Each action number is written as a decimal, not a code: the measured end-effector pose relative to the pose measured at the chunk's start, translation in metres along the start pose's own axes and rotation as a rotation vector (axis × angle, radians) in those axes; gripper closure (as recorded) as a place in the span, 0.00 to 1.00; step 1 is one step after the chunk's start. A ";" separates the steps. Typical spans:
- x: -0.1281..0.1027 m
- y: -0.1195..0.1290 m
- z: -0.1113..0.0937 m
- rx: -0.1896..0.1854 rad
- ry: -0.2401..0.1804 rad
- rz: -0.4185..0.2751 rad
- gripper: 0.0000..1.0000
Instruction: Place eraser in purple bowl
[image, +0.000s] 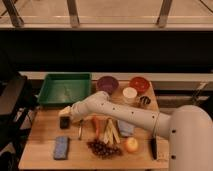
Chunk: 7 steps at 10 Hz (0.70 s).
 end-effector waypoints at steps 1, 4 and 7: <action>-0.001 0.000 0.004 0.003 -0.006 0.002 0.35; -0.005 -0.003 0.019 0.017 -0.039 0.004 0.35; -0.014 0.000 0.038 0.016 -0.091 0.014 0.50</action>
